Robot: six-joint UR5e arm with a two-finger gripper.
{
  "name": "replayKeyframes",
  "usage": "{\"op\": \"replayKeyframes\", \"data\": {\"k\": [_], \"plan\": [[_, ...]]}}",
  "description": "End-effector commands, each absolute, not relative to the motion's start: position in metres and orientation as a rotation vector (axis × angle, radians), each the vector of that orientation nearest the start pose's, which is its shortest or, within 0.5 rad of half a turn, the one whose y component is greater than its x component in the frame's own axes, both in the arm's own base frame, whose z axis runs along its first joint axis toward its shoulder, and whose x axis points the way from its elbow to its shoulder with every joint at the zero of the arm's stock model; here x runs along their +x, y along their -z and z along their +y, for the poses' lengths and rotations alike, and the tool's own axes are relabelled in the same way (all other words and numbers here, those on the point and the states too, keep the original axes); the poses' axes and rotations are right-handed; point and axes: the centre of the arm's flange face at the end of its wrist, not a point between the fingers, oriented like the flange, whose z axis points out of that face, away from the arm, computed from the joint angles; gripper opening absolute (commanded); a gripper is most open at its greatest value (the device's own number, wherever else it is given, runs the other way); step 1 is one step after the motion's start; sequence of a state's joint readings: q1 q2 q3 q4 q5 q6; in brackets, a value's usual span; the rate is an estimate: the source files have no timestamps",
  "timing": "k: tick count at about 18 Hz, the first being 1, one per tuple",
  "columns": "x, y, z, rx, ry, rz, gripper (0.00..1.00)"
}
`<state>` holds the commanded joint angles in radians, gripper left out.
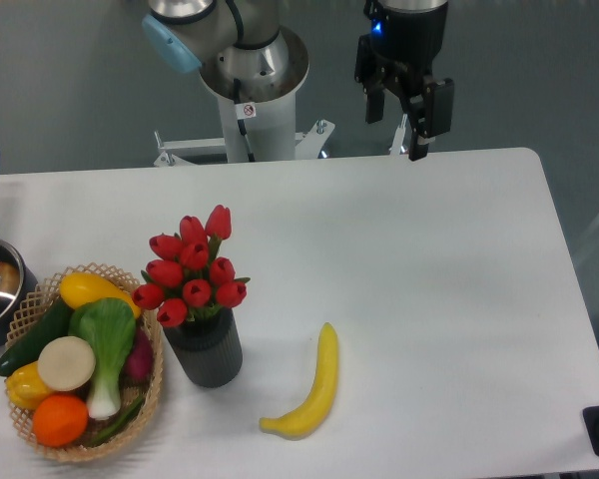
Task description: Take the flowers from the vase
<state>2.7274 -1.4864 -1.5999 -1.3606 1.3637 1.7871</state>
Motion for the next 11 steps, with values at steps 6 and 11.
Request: {"op": "replayKeyframes", "data": {"k": [6, 11], "plan": [[-0.370, -0.534, 0.333, -2.757, -0.337, 0.874, 1.00], [-0.356, -0.515, 0.328, -2.756, -0.390, 0.794, 1.00]]}}
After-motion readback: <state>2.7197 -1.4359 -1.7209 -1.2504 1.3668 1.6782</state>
